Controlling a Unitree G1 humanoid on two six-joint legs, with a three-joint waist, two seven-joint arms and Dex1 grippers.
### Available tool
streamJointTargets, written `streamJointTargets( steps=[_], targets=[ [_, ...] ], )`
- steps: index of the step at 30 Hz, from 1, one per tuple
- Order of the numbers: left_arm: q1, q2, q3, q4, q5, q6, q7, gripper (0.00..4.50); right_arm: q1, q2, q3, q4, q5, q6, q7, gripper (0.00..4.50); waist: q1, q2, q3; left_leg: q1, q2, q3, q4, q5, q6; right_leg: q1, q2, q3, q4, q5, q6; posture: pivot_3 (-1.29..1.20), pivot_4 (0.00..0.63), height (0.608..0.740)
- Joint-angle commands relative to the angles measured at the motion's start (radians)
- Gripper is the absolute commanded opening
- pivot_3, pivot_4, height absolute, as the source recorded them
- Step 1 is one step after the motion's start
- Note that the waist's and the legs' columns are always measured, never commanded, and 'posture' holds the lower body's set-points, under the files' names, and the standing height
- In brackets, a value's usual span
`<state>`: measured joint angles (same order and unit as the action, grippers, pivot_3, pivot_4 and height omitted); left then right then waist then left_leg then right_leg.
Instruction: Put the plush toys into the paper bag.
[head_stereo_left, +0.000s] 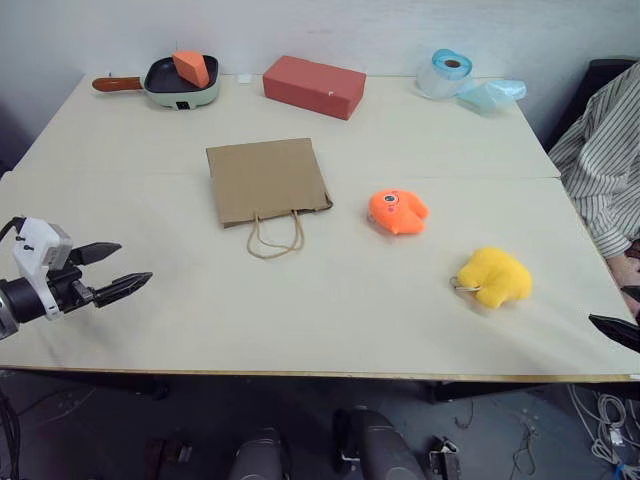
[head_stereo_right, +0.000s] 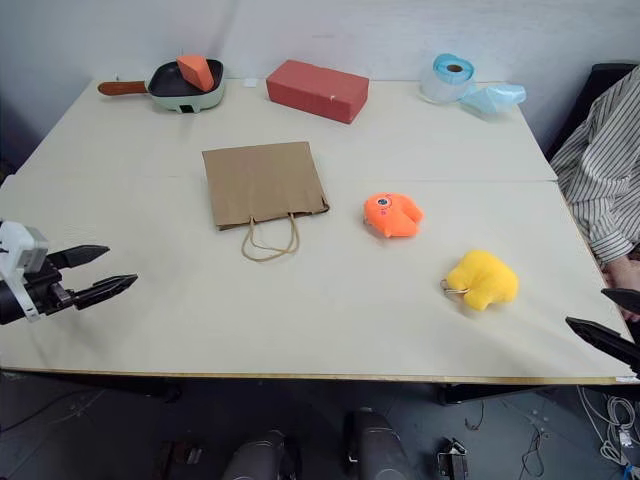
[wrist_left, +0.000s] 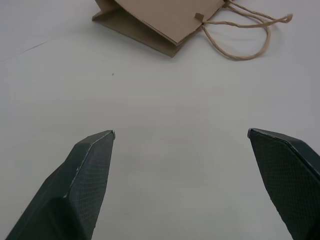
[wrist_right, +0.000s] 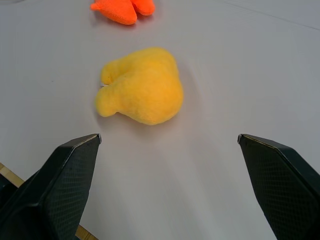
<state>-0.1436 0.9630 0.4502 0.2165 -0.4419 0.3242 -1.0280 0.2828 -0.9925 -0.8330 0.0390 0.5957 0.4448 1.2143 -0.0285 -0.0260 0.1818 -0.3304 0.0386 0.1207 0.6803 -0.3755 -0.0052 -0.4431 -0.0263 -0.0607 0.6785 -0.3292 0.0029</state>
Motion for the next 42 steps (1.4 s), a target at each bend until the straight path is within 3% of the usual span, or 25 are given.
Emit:
streamJointTargets(
  steps=[1,20,30,37,42],
  targets=[
    [0.001,0.015,0.015,0.014,0.007,-0.018,-0.008,4.46,-0.010,-0.010,-0.029,-0.023,0.012,0.006,-0.005,4.50,0.000,0.000,0.000,0.000,0.000,0.000,0.000,0.000,0.000,0.000,0.000,0.000,0.000,0.000,0.000,0.00,0.150,0.740],
    [-0.053,0.020,-0.040,0.004,0.021,-0.009,-0.036,4.46,-0.039,0.004,-0.038,-0.107,0.022,0.040,-0.061,4.50,0.001,0.000,0.000,0.000,0.000,0.000,0.000,0.000,0.000,0.000,0.000,0.000,0.001,0.000,0.000,0.00,0.150,0.740],
    [-0.410,-0.023,-0.381,0.082,0.171,-0.166,-0.214,4.46,-0.129,-0.010,0.055,-0.481,0.246,0.240,-0.134,4.50,0.001,0.000,0.000,-0.001,0.000,0.000,0.002,0.000,-0.001,0.000,0.001,0.000,0.002,0.000,0.000,0.00,0.150,0.740],
    [-0.723,-0.188,-0.577,0.391,0.351,-0.400,-0.264,4.46,-0.288,0.035,0.318,-0.695,0.299,0.250,-0.282,4.50,0.002,-0.001,0.000,-0.003,-0.001,0.000,0.004,0.001,-0.001,-0.001,0.001,-0.001,0.002,0.000,0.000,0.00,0.150,0.740],
    [-0.858,-0.284,-0.634,0.619,0.449,-0.558,-0.222,4.46,-0.328,0.089,0.410,-0.717,0.282,0.231,-0.353,4.50,0.002,-0.001,0.000,-0.004,-0.001,0.001,0.005,0.001,-0.001,-0.003,0.001,-0.001,0.002,0.000,0.000,0.00,0.150,0.740]
  ],
)
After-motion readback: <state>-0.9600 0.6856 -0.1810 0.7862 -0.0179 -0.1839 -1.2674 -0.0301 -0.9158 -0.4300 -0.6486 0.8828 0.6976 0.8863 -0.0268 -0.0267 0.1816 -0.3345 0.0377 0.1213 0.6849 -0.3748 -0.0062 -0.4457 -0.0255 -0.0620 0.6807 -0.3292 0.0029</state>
